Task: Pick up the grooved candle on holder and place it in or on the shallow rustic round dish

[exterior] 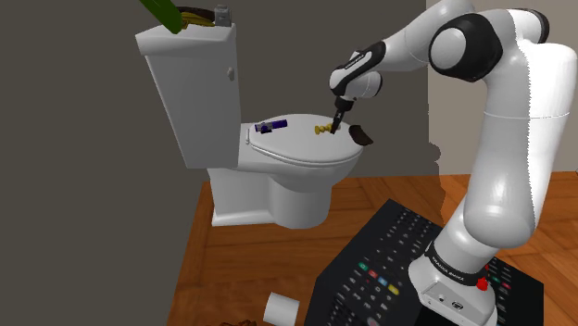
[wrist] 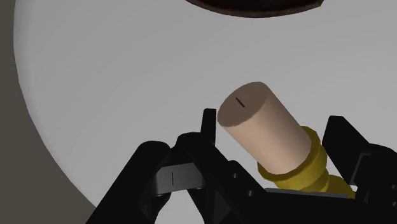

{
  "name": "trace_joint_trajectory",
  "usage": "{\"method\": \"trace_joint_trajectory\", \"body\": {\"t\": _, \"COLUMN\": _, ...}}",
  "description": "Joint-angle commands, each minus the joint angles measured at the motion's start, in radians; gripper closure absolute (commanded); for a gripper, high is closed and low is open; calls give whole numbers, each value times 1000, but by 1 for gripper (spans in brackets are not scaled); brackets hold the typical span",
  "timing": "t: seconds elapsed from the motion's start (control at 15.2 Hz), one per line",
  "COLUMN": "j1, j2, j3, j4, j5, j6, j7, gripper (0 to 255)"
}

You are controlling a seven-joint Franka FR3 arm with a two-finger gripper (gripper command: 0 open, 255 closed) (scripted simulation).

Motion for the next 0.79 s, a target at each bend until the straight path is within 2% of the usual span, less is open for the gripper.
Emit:
{"method": "trace_joint_trajectory", "body": {"t": 0.0, "j1": 5, "j2": -17, "j3": -7, "j4": 6, "j5": -14, "j6": -21, "j7": 10, "gripper": 255}}
{"method": "trace_joint_trajectory", "body": {"t": 0.73, "j1": 23, "j2": -92, "j3": -31, "j4": 65, "j5": -80, "j6": -144, "j7": 58, "gripper": 255}}
